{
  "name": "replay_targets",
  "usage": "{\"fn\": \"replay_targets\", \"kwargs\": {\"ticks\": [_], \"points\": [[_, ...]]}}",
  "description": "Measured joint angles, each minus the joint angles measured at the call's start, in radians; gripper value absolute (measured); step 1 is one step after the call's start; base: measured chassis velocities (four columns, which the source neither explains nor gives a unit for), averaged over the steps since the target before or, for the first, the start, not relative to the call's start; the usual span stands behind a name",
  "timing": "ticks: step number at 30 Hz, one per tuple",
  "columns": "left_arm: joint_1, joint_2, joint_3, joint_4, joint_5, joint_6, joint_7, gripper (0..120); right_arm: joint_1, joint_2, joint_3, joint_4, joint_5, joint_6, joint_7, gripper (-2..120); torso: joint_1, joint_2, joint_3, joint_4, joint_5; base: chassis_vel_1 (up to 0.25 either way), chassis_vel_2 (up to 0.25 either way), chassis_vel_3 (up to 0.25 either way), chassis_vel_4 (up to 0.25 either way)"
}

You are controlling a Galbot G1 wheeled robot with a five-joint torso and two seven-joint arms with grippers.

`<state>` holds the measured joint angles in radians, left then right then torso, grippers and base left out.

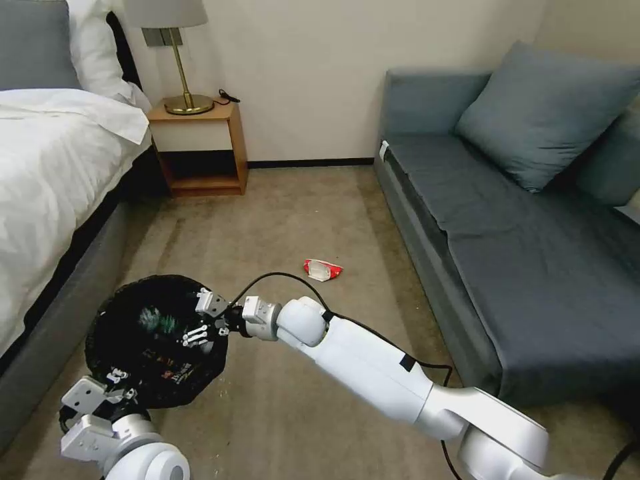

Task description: Pick up the trash bin, then pick up the garbage on the floor and place it into the trash bin.

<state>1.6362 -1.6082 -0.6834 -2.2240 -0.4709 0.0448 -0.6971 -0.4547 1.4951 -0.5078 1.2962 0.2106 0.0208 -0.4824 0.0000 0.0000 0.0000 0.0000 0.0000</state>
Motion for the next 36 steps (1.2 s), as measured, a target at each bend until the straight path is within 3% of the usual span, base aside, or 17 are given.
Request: {"fn": "replay_targets", "kwargs": {"ticks": [10, 15, 19, 24, 36], "points": [[-0.004, 0.000, 0.000, 0.001, 0.000, 0.000, 0.000, 0, -0.007, -0.037, 0.057, 0.127, 0.016, -0.016, 0.013, 100, 0.000, 0.000, 0.000, 0.0001, 0.0000, 0.000, 0.000, 0.000, 0.000], [-0.006, 0.000, -0.003, 0.001, -0.002, 0.000, 0.000, 0, -0.029, -0.082, 0.163, 0.169, 0.023, -0.024, 0.041, 100, 0.000, 0.000, 0.000, 0.0000, 0.0001, 0.000, 0.000, 0.000, 0.000], [-0.003, 0.000, -0.007, -0.002, -0.006, -0.001, 0.000, 0, -0.049, -0.126, 0.294, 0.097, 0.006, -0.025, 0.053, 100, 0.000, 0.000, 0.000, -0.0001, 0.0002, 0.000, 0.000, 0.000, 0.000], [-0.002, 0.000, -0.007, -0.003, -0.007, -0.002, -0.001, 0, -0.080, -0.169, 0.359, 0.023, -0.002, -0.008, 0.055, 100, 0.000, 0.000, 0.000, -0.0002, 0.0003, 0.000, 0.000, 0.000, 0.000], [-0.003, 0.000, 0.001, 0.000, -0.006, -0.002, -0.001, 0, -0.156, -0.165, 0.409, -0.142, -0.098, -0.024, 0.090, 100, 0.000, 0.000, 0.000, 0.0000, -0.0001, 0.000, 0.000, 0.000, 0.000]]}}
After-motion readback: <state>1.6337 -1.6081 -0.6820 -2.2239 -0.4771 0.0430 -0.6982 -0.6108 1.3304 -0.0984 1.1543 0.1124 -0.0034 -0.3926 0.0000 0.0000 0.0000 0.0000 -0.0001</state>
